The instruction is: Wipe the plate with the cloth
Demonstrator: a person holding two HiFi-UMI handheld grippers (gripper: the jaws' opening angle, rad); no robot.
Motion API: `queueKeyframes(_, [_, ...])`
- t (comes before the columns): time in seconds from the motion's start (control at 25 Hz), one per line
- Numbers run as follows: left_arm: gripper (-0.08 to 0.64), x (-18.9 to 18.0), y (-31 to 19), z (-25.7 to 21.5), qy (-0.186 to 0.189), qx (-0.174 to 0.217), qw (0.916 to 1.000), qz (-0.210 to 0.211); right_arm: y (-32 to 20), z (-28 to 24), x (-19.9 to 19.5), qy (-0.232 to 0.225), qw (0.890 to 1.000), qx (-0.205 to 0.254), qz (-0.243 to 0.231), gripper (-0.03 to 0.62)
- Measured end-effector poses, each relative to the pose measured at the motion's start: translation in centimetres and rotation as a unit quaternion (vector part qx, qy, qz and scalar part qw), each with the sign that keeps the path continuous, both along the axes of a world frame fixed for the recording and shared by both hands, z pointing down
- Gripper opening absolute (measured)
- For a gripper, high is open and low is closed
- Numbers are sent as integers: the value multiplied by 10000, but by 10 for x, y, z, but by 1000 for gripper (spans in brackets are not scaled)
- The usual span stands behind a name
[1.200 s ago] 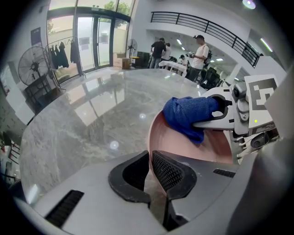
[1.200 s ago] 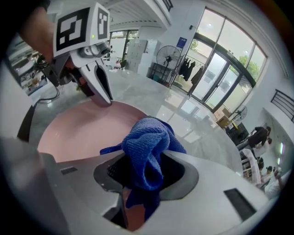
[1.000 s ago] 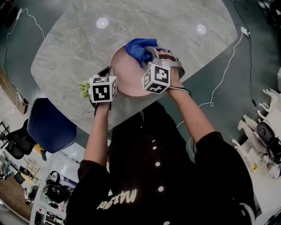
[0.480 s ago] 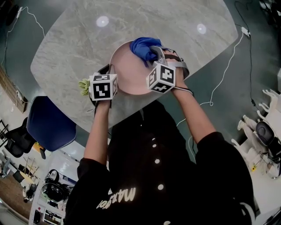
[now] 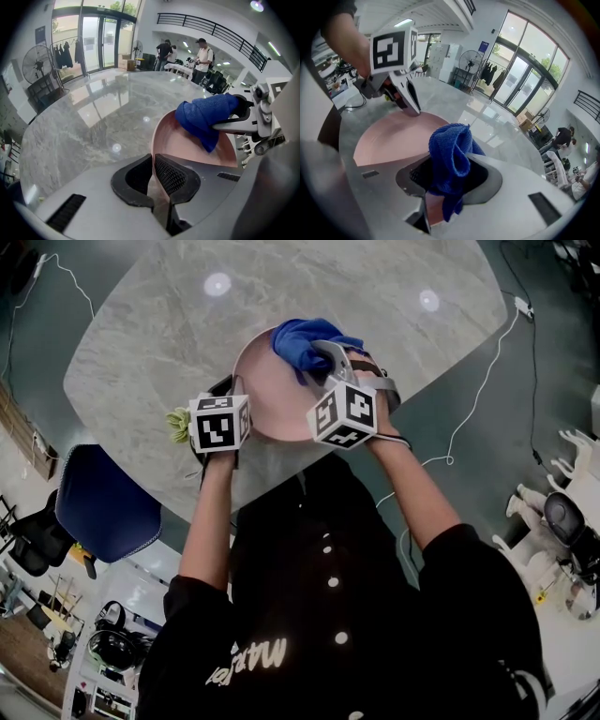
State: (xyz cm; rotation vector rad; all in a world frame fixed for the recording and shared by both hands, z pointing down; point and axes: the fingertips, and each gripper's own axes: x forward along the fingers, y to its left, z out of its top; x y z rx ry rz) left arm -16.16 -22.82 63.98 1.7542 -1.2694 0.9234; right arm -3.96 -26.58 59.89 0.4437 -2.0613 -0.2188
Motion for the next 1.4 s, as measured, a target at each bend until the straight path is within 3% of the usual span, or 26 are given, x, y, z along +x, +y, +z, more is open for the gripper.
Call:
queueKeyframes(0.28, [38, 0, -1, 0, 30, 4, 10000, 14, 21, -38, -47, -889, 9953, -369, -74, 149])
queueKeyframes(0.48, [38, 0, 0, 1, 13, -28, 10000, 60, 41, -19, -71, -1033, 9915, -756, -217, 149])
queueKeyframes(0.72, [38, -1, 1, 1, 57, -31, 10000, 61, 44, 8, -81, -1218, 9857, -1161, 101, 149])
queueKeyframes(1.04, [37, 0, 1, 2, 31, -85, 9999, 82, 42, 29, -86, -983, 9874, -1208, 273, 149])
queueKeyframes(1.4, [37, -1, 1, 1, -95, -20, 9999, 49, 43, 31, -85, -801, 9913, -1028, 154, 149])
